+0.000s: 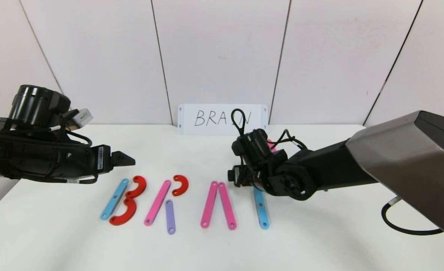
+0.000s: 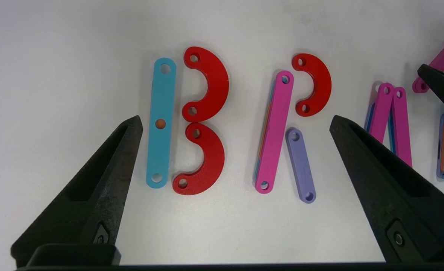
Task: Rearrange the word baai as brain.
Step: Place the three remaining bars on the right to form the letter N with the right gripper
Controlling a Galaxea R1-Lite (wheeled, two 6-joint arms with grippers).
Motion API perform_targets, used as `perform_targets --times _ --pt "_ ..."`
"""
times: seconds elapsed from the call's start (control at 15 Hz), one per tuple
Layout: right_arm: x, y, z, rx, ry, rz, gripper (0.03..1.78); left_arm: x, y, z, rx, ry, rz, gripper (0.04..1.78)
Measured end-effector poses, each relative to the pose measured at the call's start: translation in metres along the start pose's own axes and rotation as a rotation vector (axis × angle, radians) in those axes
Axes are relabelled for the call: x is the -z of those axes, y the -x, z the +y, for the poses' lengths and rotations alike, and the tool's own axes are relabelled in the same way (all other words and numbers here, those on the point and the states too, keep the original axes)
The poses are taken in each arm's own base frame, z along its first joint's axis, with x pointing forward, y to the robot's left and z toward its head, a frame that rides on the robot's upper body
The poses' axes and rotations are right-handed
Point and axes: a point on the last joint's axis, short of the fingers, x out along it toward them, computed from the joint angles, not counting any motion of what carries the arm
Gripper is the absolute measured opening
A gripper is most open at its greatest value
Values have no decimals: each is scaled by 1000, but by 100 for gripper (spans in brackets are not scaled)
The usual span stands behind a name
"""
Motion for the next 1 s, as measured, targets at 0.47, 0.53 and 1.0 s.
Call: perform_targets --times 0.47,0.53,1.0 --pt "-5 -13 3 10 -21 -3 174 0 0 0 -1 1 3 174" --pt "-5 -16 2 18 -20 0 173 0 0 0 0 1 3 174" --pt "-4 -26 3 36 -22 -2 96 1 1 0 0 1 1 174"
